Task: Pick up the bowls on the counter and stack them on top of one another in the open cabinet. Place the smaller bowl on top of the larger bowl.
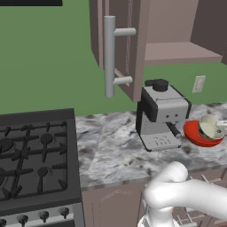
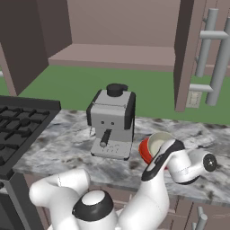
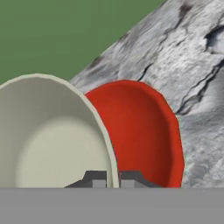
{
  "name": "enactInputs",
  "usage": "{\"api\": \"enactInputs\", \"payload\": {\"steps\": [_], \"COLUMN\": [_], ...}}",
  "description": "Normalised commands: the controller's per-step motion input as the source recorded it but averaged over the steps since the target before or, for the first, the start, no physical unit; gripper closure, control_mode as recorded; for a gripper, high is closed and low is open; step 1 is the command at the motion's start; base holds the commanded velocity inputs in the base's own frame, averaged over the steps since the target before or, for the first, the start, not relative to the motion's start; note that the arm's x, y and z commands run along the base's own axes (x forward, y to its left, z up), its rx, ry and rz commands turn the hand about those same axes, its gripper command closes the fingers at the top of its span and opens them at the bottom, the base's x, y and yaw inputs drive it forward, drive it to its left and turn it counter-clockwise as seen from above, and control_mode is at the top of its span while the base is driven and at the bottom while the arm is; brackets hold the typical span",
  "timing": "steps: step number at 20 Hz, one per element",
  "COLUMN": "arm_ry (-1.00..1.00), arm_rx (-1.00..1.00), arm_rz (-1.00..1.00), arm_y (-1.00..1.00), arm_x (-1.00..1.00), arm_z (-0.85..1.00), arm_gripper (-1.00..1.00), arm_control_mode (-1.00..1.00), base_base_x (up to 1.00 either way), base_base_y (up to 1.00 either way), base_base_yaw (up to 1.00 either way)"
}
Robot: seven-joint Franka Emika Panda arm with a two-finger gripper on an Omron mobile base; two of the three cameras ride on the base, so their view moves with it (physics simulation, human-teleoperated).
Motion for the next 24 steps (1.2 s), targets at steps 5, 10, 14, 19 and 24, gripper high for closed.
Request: {"api": "enactInputs", "payload": {"steps": [5,10,14,19,24], "arm_ry": [0.0,0.0,0.0,0.0,0.0], "arm_rx": [-0.03,-0.01,0.0,0.0,0.0], "arm_rz": [-0.06,-0.06,-0.05,-0.04,-0.02], "arm_y": [-0.05,-0.05,-0.06,-0.03,0.0], "arm_x": [0.15,0.16,0.14,0.06,0.0], "arm_z": [-0.17,-0.14,-0.13,-0.13,-0.08], "arm_gripper": [1.0,1.0,1.0,1.0,1.0], "arm_control_mode": [-1.0,-1.0,-1.0,-1.0,-1.0], "base_base_x": [0.0,0.0,0.0,0.0,0.0], "base_base_y": [0.0,0.0,0.0,0.0,0.0], "base_base_yaw": [0.0,0.0,0.0,0.0,0.0]}}
